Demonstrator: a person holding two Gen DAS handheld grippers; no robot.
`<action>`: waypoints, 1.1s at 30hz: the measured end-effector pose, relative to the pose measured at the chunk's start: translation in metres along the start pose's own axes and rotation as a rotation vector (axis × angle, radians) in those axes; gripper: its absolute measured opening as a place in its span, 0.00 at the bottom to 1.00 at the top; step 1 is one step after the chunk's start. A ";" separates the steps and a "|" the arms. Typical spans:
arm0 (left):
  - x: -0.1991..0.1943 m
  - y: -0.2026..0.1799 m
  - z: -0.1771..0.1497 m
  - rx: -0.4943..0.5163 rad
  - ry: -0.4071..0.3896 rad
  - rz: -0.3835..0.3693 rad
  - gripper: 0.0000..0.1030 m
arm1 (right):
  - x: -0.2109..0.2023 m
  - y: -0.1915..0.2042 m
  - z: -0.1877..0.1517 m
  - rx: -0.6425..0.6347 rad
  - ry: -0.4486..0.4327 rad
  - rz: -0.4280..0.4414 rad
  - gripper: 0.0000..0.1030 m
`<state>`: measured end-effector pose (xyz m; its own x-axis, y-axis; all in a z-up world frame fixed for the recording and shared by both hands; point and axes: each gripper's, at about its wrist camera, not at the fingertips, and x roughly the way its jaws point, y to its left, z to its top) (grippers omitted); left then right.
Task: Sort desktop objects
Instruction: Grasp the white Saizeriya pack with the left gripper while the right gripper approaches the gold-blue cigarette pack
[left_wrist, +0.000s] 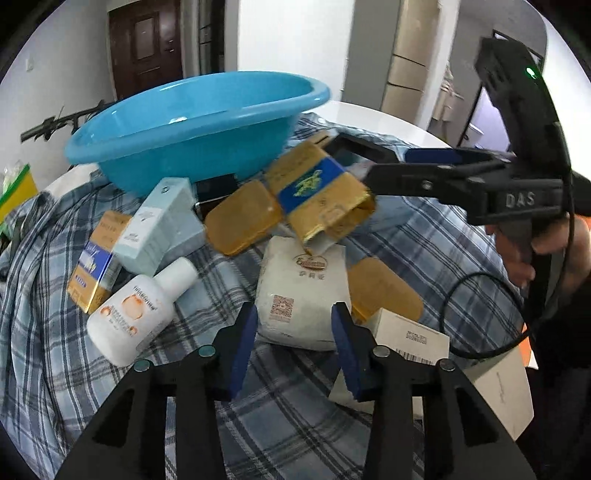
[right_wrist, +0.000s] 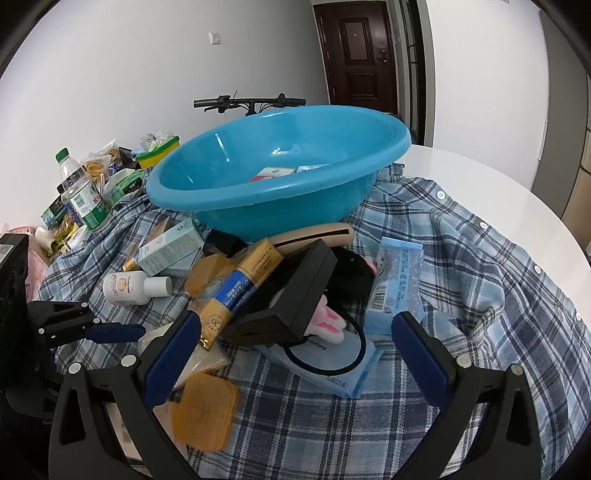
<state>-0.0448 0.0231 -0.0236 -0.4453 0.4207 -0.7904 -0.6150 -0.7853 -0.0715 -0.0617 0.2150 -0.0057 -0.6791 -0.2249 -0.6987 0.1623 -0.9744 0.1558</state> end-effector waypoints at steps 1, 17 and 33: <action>0.003 -0.003 0.002 0.008 0.000 -0.003 0.65 | 0.000 0.000 0.000 0.001 0.001 0.000 1.00; 0.028 0.000 0.018 -0.044 -0.018 0.011 0.42 | -0.004 -0.009 0.000 0.016 -0.005 -0.006 1.00; 0.039 0.008 0.011 -0.173 -0.004 0.173 0.78 | -0.005 -0.011 0.000 0.022 -0.006 -0.008 1.00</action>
<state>-0.0740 0.0379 -0.0484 -0.5373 0.2750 -0.7973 -0.4089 -0.9117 -0.0389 -0.0597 0.2269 -0.0040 -0.6842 -0.2174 -0.6961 0.1414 -0.9760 0.1659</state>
